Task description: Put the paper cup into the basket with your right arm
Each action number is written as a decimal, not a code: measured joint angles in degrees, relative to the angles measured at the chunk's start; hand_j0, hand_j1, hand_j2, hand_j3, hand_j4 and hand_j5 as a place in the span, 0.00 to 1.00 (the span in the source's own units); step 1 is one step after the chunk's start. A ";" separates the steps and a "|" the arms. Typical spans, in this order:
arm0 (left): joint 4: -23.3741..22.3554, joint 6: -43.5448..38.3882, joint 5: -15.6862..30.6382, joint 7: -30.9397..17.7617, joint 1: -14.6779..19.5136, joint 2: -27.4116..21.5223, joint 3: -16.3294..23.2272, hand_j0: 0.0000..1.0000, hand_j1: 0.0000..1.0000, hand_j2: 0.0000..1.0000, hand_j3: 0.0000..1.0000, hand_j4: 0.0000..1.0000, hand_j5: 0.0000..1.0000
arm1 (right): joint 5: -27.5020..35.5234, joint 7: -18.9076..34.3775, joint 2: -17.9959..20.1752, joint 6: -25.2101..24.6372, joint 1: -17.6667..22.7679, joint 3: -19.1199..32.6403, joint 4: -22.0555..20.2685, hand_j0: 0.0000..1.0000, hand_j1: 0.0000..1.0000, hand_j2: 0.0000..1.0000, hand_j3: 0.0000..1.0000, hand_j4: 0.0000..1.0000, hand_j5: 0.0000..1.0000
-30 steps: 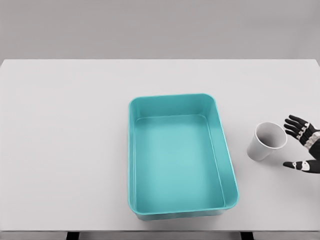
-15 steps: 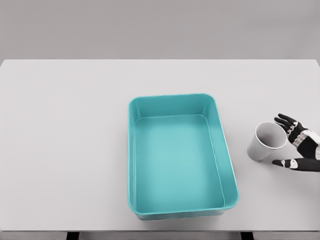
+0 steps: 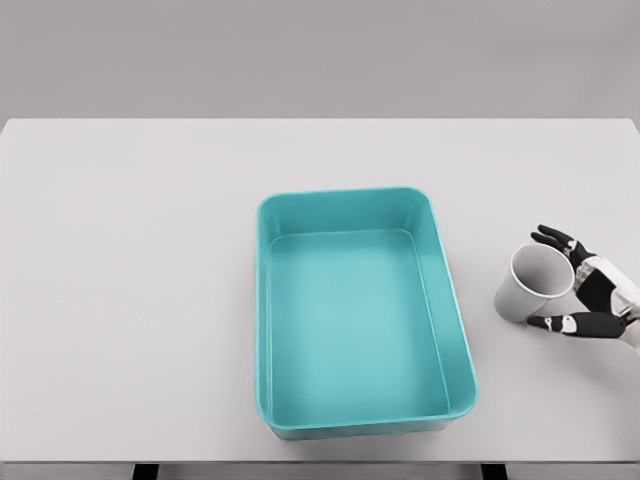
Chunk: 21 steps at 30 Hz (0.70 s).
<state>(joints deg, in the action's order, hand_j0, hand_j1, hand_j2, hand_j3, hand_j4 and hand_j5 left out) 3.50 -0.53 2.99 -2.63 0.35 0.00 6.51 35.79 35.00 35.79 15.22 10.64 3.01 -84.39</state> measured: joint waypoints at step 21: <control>0.00 0.00 -0.01 0.00 0.00 0.00 0.00 1.00 1.00 1.00 1.00 1.00 1.00 | -1.09 -0.21 -1.11 -0.64 -1.32 -2.20 -0.63 0.71 0.71 0.71 0.71 0.71 0.71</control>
<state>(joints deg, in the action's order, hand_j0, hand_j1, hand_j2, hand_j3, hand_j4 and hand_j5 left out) 3.50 -0.53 2.99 -2.63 0.35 0.00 6.50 34.70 34.78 34.68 14.58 9.32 0.81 -85.02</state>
